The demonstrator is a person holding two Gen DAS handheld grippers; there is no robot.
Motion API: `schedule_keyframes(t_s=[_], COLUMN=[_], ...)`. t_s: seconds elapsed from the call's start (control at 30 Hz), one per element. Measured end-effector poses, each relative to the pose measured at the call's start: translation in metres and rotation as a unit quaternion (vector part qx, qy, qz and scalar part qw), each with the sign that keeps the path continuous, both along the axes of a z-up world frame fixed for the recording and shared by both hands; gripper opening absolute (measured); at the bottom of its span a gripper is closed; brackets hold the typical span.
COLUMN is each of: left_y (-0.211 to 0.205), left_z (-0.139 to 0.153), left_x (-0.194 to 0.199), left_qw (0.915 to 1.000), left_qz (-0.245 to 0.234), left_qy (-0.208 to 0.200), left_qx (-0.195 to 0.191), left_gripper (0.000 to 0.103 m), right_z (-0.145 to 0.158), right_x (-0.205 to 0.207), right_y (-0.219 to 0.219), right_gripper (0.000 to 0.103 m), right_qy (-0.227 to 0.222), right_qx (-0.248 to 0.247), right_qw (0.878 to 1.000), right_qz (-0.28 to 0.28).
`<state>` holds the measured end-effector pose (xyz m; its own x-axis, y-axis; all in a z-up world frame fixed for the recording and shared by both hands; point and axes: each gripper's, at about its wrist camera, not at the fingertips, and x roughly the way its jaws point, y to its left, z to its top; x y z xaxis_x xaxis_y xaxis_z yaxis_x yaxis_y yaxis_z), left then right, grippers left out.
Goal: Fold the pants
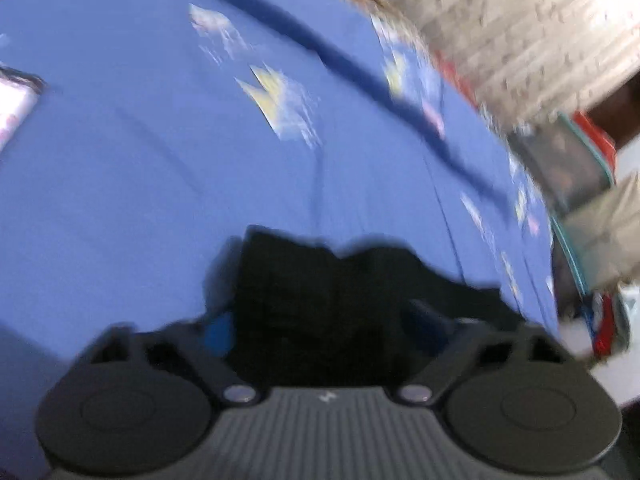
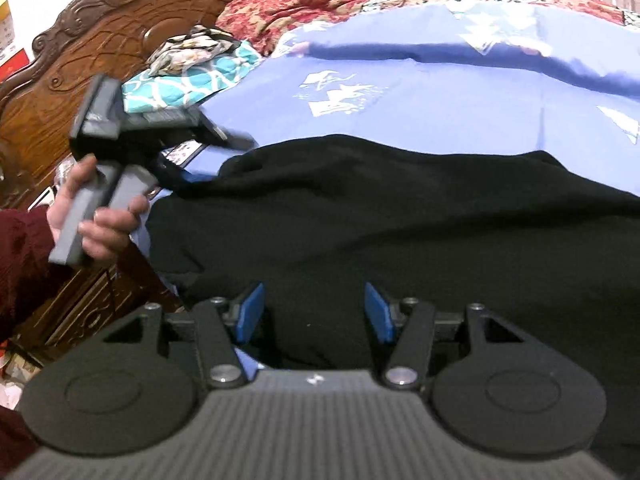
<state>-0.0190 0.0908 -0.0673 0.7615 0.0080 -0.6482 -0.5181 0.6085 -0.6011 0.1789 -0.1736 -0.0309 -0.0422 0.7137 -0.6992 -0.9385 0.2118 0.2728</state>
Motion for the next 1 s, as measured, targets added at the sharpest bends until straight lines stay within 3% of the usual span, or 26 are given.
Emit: schedule_keyframes(t_s=[0.07, 0.1, 0.17, 0.2, 0.27, 0.4, 0.43, 0.53, 0.6, 0.73, 0.87, 1.0], left_y=[-0.023, -0.031, -0.039, -0.04, -0.033, -0.029, -0.029, -0.031, -0.028, -0.02, -0.019, -0.031], left_z=[0.001, 0.005, 0.022, 0.032, 0.038, 0.01, 0.004, 0.014, 0.027, 0.05, 0.046, 0.022], left_x=[0.012, 0.011, 0.0, -0.008, -0.021, 0.008, 0.016, 0.007, -0.008, -0.06, -0.095, -0.105], left_qw=[0.9991, 0.9984, 0.991, 0.9829, 0.9747, 0.9648, 0.964, 0.9676, 0.9711, 0.9719, 0.9764, 0.9819], left_qz=[-0.015, 0.001, 0.062, 0.102, 0.15, 0.138, 0.136, 0.152, 0.161, 0.192, 0.199, 0.185], left_qy=[0.008, 0.006, -0.001, -0.001, -0.009, 0.09, 0.104, 0.079, 0.049, -0.02, -0.035, -0.04], left_qx=[0.039, 0.056, 0.118, 0.153, 0.166, 0.205, 0.204, 0.185, 0.169, 0.134, 0.076, 0.007], left_gripper=[0.045, 0.039, 0.036, 0.036, 0.036, 0.041, 0.044, 0.056, 0.076, 0.083, 0.086, 0.091], right_z=[-0.002, -0.004, -0.007, -0.008, -0.008, -0.017, -0.019, -0.015, -0.009, 0.004, 0.016, 0.016], right_x=[0.001, 0.003, 0.004, 0.004, 0.005, 0.002, 0.002, 0.002, 0.004, 0.005, -0.009, -0.026], right_y=[0.001, 0.003, 0.006, 0.009, 0.012, 0.024, 0.026, 0.022, 0.015, 0.01, 0.017, 0.038], right_gripper=[0.058, 0.058, 0.058, 0.058, 0.058, 0.058, 0.058, 0.058, 0.058, 0.058, 0.058, 0.058], right_qy=[-0.002, -0.004, -0.009, -0.011, -0.012, -0.022, -0.024, -0.017, -0.014, -0.003, -0.007, -0.028], right_qx=[-0.005, -0.011, -0.026, -0.028, -0.025, -0.044, -0.051, -0.043, -0.032, 0.002, 0.036, 0.04], right_qw=[1.0, 1.0, 0.999, 0.999, 0.999, 0.998, 0.998, 0.999, 0.999, 1.0, 0.999, 0.995], right_qz=[-0.009, -0.013, -0.023, -0.024, -0.024, -0.024, -0.025, -0.026, -0.025, -0.019, 0.029, 0.089])
